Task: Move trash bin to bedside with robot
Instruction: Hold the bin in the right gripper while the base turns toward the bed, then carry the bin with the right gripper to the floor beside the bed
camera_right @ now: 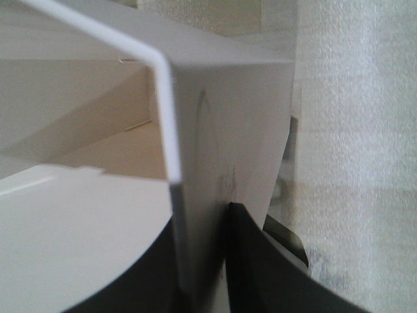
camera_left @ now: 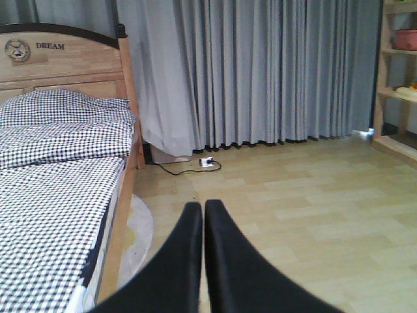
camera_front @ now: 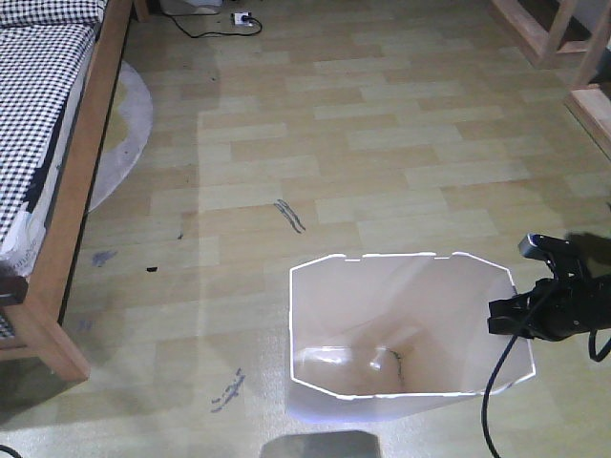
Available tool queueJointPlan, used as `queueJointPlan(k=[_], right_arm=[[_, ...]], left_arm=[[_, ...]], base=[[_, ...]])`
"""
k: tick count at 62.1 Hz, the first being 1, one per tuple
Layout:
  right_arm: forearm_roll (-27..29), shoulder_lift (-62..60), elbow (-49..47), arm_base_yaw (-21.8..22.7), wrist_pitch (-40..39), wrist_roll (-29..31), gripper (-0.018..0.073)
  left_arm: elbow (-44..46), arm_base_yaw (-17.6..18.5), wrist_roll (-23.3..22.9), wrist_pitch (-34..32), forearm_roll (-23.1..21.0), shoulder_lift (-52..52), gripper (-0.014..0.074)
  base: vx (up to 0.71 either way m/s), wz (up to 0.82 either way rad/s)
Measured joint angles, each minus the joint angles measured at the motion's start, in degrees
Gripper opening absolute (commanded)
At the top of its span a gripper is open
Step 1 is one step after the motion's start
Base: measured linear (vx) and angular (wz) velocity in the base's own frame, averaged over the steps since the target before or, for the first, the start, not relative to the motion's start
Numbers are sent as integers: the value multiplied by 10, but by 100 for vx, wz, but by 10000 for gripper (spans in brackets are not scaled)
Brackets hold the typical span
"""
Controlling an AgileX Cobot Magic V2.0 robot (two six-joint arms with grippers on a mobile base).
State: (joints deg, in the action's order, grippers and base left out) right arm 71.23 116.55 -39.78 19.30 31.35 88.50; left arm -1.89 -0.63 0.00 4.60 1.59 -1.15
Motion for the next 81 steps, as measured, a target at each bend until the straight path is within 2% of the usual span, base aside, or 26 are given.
queueJointPlan(k=[81], right_arm=[[0,0,0,0,4,0,-3]], left_arm=[[0,0,0,0,0,0,-6]], base=[[31,1]])
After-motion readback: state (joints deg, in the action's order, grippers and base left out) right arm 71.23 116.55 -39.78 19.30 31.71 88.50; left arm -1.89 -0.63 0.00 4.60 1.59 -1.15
